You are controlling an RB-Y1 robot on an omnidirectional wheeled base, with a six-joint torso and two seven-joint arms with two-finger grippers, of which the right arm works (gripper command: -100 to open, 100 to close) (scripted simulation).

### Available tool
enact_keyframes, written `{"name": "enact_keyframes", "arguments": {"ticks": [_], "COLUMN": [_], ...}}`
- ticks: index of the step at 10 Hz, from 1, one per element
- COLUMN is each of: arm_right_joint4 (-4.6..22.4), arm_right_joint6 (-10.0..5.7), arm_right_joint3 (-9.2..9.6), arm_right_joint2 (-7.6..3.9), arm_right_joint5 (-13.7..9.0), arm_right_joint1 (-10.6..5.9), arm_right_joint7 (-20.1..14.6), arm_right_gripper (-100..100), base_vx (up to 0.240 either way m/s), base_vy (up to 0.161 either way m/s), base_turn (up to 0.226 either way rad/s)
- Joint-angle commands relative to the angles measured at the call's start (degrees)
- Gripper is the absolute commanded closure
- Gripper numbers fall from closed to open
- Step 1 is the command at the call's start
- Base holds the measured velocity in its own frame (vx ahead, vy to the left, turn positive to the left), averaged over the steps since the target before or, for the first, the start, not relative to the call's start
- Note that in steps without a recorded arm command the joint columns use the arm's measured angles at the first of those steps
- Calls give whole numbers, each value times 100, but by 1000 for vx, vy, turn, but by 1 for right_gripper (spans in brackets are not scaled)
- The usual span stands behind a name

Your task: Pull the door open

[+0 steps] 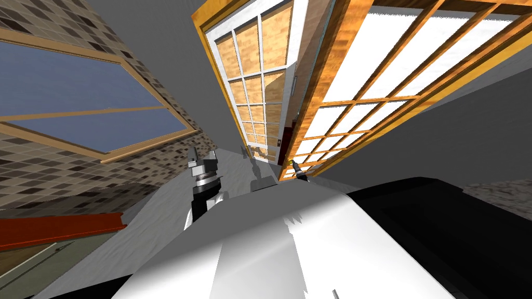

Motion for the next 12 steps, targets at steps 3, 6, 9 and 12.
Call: {"name": "enact_keyframes", "arguments": {"ticks": [3,6,9,12], "arm_right_joint4": [-46,-34,-23,-11], "arm_right_joint6": [68,117,165,214], "arm_right_joint3": [98,163,229,295], "arm_right_joint2": [37,45,53,62], "arm_right_joint5": [-175,-356,-537,-719], "arm_right_joint1": [-13,-56,-100,-143], "arm_right_joint7": [-529,-995,-1440,-1849], "arm_right_gripper": [100,100,100,100], "base_vx": [-48,-40,-52,-40], "base_vy": [-22,-15,-28,-15], "base_turn": [72,48,74,66]}}
